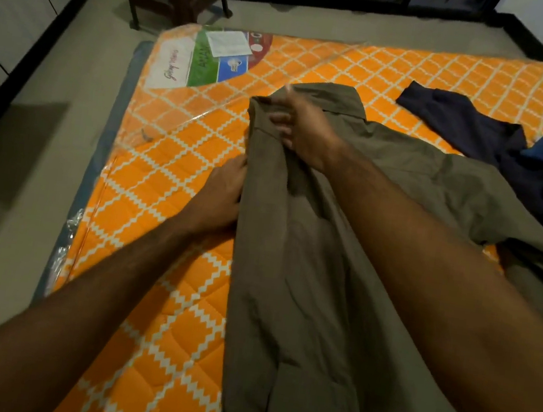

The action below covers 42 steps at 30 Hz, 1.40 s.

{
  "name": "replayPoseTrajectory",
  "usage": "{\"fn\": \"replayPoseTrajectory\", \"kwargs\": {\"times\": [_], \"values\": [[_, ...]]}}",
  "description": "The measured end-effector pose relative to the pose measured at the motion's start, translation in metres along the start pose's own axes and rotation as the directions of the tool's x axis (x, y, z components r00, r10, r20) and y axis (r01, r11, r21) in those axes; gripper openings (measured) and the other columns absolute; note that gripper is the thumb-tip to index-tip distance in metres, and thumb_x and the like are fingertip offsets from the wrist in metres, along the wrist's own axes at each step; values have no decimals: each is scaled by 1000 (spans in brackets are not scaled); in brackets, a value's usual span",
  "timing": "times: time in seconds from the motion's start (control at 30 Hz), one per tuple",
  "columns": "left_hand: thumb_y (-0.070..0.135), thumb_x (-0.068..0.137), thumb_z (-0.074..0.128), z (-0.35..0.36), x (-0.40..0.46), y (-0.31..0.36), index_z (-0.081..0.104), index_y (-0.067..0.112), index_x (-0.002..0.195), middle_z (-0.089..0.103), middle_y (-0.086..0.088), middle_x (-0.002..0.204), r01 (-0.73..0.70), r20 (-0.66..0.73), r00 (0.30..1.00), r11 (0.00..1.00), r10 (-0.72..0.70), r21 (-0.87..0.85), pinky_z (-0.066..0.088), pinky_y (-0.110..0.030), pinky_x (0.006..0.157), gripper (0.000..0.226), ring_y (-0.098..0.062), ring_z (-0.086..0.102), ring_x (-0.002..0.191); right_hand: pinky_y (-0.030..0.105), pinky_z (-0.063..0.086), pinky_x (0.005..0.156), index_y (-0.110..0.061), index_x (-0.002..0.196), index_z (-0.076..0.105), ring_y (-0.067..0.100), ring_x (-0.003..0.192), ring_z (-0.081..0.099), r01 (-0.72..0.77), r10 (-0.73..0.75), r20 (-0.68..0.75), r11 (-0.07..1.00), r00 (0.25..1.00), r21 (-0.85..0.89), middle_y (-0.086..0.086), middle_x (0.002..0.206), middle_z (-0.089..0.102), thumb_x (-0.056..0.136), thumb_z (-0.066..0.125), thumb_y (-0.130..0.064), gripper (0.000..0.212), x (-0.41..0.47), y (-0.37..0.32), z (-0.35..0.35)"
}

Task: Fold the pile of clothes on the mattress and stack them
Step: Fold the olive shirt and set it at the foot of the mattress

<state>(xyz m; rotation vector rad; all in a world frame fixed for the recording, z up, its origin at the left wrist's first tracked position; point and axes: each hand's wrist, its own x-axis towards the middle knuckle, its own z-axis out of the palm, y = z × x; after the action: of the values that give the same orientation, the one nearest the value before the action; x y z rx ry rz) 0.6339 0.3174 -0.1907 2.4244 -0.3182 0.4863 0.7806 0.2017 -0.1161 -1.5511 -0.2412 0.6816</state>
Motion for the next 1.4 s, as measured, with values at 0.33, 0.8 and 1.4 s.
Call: {"fn": "replayPoseTrajectory", "kwargs": {"times": [0.33, 0.8, 1.4], "values": [[51, 94, 38, 5, -13, -17, 51, 14, 135, 61, -24, 132, -273, 280, 943, 898, 179, 344, 37, -75, 96, 58, -30, 33, 126, 17, 35, 41, -7, 80, 60, 2, 38, 43, -1, 42, 49, 772, 998, -636, 5, 57, 46, 99, 64, -22, 25, -92, 36, -46], [64, 92, 56, -23, 67, 16, 66, 21, 107, 70, 6, 102, 642, 178, 736, 590, -653, -489, 52, -32, 80, 47, -16, 66, 93, 38, 45, 65, -14, 75, 53, 27, 80, 63, -43, -183, -180, 577, 966, -816, 3, 75, 65, 88, 50, -73, 61, -118, 86, -53], [48, 102, 48, 20, 113, -31, 49, 4, 125, 68, -18, 112, 535, -192, 827, 634, -528, 558, 43, -39, 69, 50, -40, 65, 100, 40, 48, 69, -26, 96, 48, 31, 88, 65, 47, -400, -276, 634, 874, -772, 0, 90, 69, 99, 50, -52, 26, -121, 123, -55]]}}
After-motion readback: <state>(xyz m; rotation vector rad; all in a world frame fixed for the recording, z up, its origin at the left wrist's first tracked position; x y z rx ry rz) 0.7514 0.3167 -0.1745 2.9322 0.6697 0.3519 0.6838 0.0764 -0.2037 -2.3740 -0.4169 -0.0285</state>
